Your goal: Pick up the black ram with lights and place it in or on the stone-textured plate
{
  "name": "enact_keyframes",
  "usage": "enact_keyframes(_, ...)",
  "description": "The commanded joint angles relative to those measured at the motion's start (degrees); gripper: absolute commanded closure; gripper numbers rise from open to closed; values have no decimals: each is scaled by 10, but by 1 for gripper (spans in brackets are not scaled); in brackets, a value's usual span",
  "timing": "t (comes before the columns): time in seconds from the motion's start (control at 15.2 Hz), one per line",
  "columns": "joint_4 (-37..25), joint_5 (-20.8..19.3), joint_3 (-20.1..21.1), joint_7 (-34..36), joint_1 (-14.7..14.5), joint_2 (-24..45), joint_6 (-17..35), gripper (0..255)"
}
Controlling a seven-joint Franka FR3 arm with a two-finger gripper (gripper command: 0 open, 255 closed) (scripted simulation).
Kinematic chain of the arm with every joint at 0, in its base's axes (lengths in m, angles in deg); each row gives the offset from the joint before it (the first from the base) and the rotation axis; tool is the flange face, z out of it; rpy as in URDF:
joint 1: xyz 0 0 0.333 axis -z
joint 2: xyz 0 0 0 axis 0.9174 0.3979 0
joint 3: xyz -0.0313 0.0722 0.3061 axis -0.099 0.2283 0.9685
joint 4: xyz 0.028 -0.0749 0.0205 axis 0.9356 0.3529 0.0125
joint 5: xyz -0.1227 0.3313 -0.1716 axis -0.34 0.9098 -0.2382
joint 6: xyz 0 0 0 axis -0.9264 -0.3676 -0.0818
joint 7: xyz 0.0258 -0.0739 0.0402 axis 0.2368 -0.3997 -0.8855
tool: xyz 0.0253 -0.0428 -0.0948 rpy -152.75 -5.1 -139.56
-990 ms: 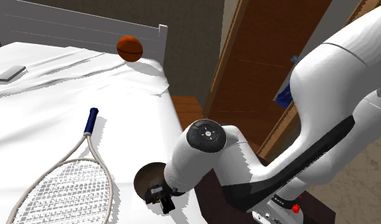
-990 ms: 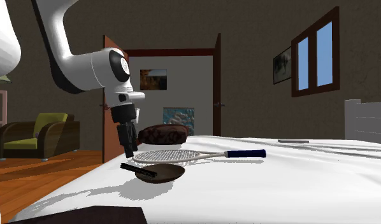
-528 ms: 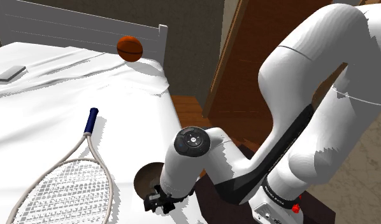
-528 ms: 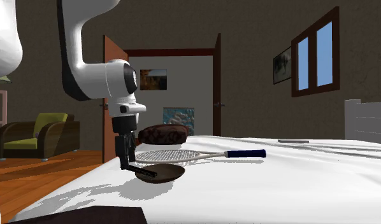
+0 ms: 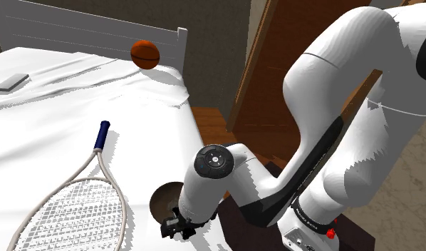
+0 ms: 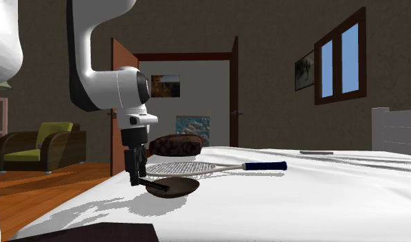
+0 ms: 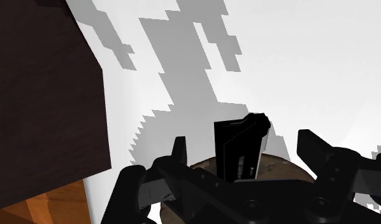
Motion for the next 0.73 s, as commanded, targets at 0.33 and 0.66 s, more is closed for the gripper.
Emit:
enact_keyframes(0.33,0,0,0,0,0,0,0,255)
enact_keyframes(0.66,3,29,14,-21,9,-15,-2,255)
